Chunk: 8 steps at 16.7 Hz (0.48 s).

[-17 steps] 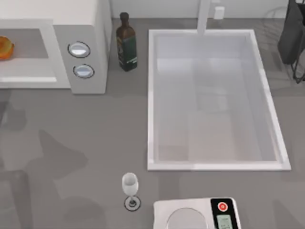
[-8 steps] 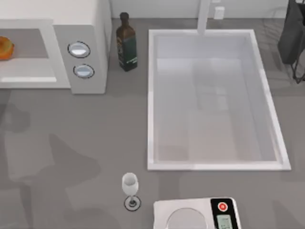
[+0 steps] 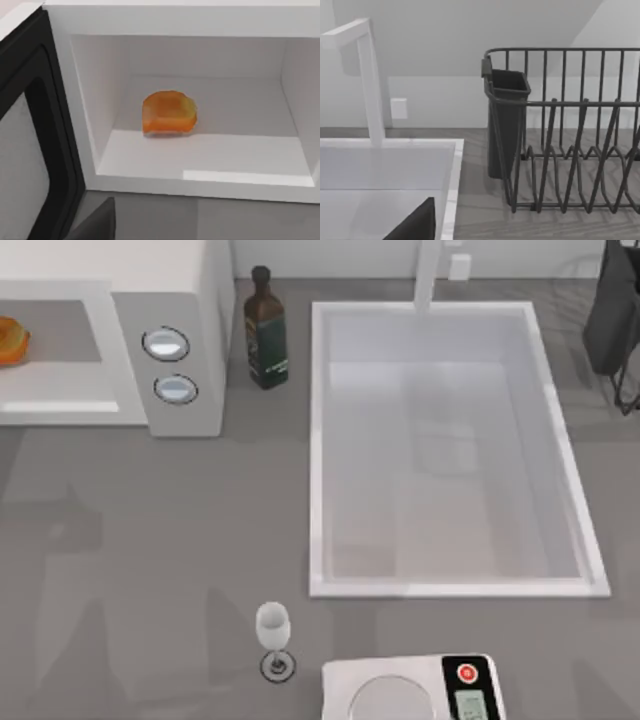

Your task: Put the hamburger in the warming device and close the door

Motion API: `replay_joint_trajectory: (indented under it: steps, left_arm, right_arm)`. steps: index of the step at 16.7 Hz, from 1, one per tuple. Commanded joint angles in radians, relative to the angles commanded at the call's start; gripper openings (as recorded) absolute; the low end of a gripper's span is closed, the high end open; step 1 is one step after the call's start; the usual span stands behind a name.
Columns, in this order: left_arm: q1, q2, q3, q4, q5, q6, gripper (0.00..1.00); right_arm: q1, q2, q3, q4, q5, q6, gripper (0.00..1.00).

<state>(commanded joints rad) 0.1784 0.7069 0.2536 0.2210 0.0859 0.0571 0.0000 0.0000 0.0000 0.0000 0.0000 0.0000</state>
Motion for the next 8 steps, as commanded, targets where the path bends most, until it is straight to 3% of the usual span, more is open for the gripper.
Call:
replay_joint_trajectory:
  steps: [8]
  left_arm:
    - [-0.149,-0.601,-0.212,-0.185,-0.072,-0.048,1.0]
  right_arm:
    - [0.0,0.0,0.0,0.0,0.0,0.0,1.0]
